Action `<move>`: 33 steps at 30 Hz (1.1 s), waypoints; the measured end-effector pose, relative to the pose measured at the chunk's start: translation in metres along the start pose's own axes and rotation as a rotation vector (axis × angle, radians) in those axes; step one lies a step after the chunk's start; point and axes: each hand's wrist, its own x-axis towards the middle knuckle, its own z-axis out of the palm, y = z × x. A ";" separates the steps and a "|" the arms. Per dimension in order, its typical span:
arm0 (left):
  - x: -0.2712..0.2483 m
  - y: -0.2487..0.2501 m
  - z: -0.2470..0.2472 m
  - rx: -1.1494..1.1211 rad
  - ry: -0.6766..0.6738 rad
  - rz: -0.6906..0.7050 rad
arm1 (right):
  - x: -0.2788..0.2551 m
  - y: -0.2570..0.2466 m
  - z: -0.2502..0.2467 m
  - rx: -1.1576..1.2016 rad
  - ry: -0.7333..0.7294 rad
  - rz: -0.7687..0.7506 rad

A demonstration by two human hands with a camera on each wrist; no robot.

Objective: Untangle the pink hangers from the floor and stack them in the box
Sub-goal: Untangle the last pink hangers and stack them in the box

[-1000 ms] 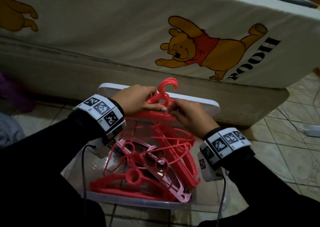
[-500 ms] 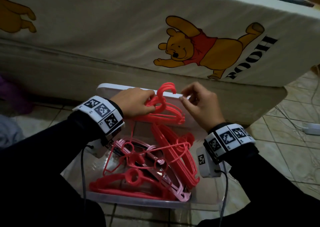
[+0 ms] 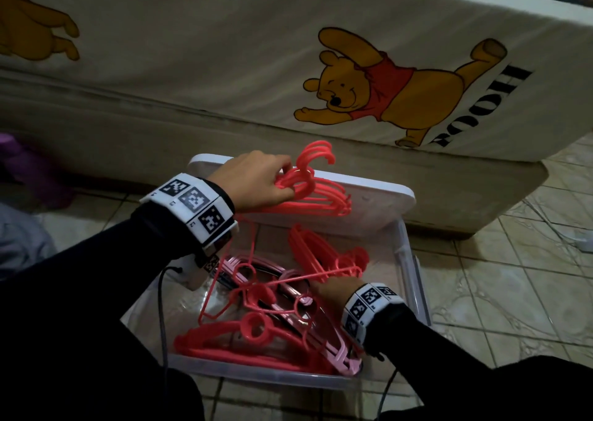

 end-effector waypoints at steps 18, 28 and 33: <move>0.000 0.000 -0.006 -0.015 0.044 -0.024 | 0.000 -0.024 -0.078 0.195 0.117 0.085; -0.001 -0.004 -0.011 -0.180 0.032 0.006 | -0.022 -0.008 -0.114 0.383 0.236 0.110; -0.001 -0.006 -0.015 -0.217 0.030 0.031 | -0.023 -0.012 -0.123 0.614 0.268 0.152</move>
